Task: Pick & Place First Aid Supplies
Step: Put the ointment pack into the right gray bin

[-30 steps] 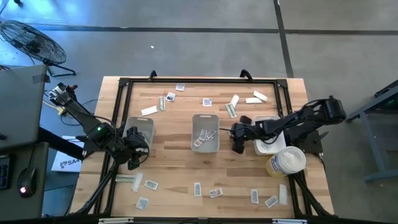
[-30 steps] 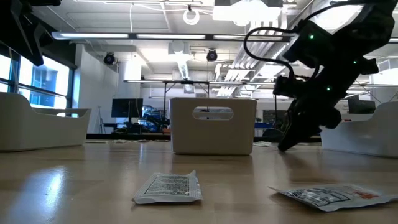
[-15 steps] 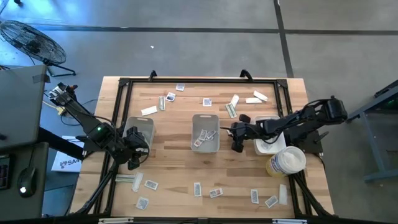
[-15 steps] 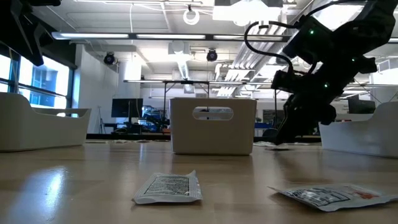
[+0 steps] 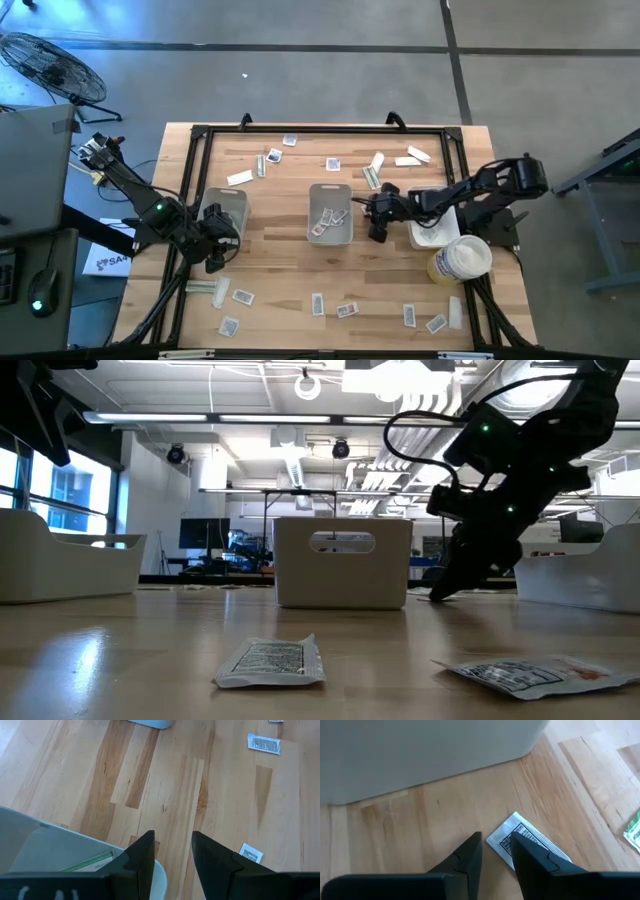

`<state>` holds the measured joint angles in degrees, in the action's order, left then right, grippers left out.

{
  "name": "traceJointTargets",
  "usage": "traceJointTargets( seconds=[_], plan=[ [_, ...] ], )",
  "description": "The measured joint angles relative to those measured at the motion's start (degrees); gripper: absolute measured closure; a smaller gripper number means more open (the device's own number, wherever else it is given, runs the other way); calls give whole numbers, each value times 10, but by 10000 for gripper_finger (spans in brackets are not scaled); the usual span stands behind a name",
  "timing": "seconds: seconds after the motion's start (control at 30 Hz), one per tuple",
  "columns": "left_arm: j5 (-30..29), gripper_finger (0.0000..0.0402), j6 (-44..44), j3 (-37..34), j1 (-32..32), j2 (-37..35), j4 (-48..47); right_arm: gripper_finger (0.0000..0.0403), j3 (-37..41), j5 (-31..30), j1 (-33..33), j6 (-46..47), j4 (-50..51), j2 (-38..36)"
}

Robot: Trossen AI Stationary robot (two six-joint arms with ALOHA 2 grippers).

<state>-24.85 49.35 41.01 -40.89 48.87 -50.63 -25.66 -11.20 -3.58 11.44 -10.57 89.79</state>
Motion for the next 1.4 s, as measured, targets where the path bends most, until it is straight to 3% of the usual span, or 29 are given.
traceJointTargets(
  seconds=[0.37,0.63,1.23,1.4],
  plan=[
    [0,273,0,0,0,0,0,397,1,-17,-9,-14,7,2],
    [0,273,0,0,0,0,0,401,2,-18,-7,-12,16,-18],
    [0,273,0,0,0,0,0,402,3,-54,66,-9,65,-204],
    [0,273,0,0,0,0,0,402,3,-103,90,-8,65,-215]
  ],
)
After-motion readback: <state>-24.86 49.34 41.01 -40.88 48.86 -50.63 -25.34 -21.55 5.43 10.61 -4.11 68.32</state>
